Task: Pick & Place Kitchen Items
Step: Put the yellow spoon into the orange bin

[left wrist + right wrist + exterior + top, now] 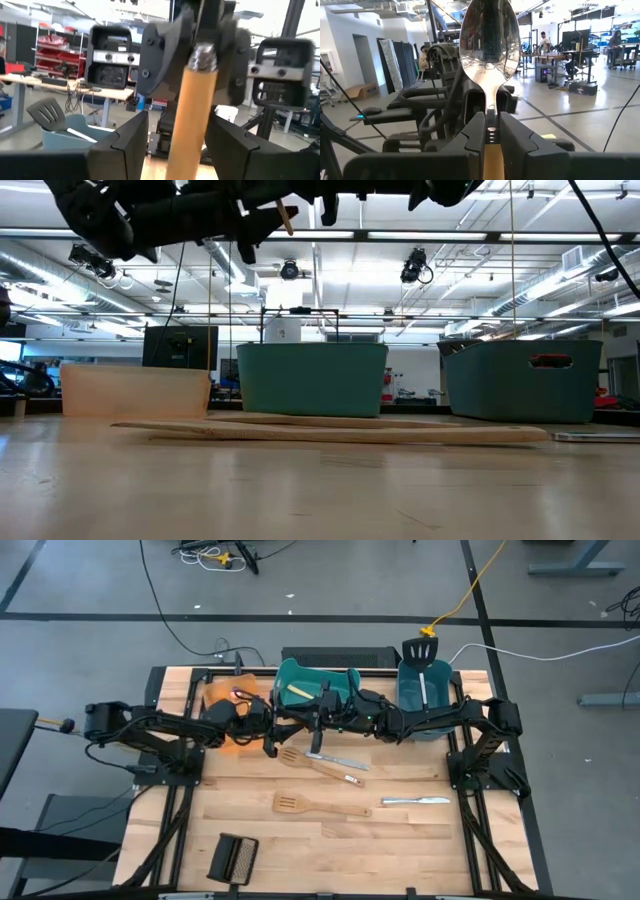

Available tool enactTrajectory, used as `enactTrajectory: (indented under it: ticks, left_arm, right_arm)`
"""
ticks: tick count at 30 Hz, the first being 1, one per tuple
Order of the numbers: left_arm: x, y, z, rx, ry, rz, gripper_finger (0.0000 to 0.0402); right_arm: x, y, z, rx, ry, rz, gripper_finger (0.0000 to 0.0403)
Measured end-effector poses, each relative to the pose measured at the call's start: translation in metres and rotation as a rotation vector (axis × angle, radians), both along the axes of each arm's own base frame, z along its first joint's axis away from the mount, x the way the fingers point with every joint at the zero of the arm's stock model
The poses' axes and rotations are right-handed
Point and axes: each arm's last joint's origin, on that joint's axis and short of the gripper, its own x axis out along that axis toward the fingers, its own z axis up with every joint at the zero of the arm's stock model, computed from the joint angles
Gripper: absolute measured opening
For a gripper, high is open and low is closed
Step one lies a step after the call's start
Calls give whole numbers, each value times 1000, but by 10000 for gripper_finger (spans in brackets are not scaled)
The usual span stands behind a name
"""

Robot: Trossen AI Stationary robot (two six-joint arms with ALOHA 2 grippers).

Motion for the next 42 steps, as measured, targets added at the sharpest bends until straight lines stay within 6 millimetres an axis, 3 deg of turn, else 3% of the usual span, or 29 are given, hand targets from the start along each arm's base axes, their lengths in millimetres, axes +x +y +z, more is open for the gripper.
enactTrajectory:
  ticks: [4,11,28,42]
  left_arm:
    - [5,0,0,7,7,-31,164]
    - [6,0,-2,14,18,-30,66]
    - [6,0,-2,-10,21,-38,66]
    - [-7,1,3,-40,133,41,66]
  right_arm:
    - [0,0,0,0,3,0,46]
    - [0,0,-1,5,10,-5,47]
    - [0,0,-2,7,20,-10,48]
    - [0,-2,-5,-22,52,-29,85]
